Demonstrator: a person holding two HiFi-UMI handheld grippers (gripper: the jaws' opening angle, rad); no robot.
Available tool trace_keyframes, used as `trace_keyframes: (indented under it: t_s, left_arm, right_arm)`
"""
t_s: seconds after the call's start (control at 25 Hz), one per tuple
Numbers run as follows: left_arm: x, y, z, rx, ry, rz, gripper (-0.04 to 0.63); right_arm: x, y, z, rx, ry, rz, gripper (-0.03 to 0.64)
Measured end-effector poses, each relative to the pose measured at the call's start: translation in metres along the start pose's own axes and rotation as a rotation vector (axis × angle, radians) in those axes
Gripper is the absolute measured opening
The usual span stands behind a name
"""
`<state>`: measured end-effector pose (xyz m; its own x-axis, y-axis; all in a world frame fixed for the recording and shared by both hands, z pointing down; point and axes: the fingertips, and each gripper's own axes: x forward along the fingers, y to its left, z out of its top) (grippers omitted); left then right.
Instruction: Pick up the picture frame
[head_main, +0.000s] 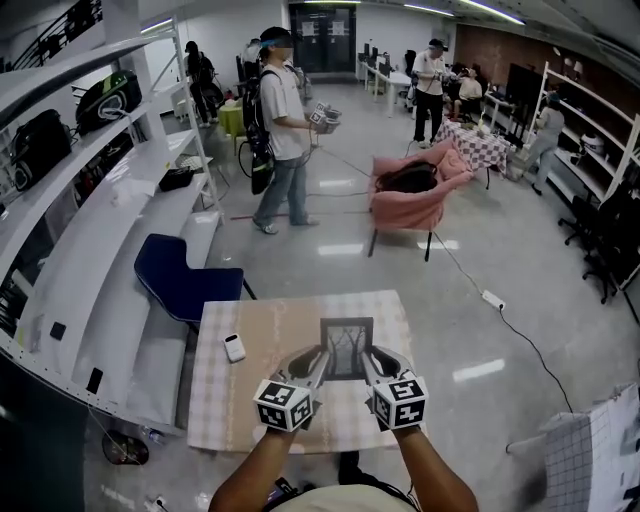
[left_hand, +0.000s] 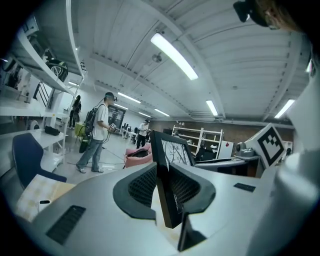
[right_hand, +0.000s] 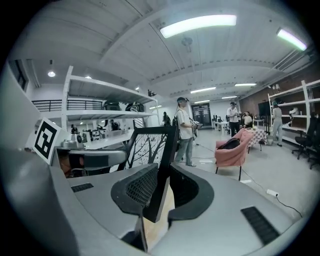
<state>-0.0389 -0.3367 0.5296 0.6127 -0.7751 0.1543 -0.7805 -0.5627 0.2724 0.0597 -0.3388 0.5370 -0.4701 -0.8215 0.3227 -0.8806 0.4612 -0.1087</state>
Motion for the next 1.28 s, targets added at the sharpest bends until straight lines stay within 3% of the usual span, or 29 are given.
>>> trace_keyframes:
  t_s: [0.6,1.28]
  left_arm:
    - [-0.071,-0.029,0.093,0.148,-0.204,-0.045,0.075]
    - [-0.135,-0.059,0.146,0.268,-0.336,-0.067,0.075]
  right_arm:
    - [-0.056,0.059,0.093,-0.144,-0.214,0.041,0.083]
    - [-0.108,0.11,0.142,-0.225,-0.348,0.072,0.083]
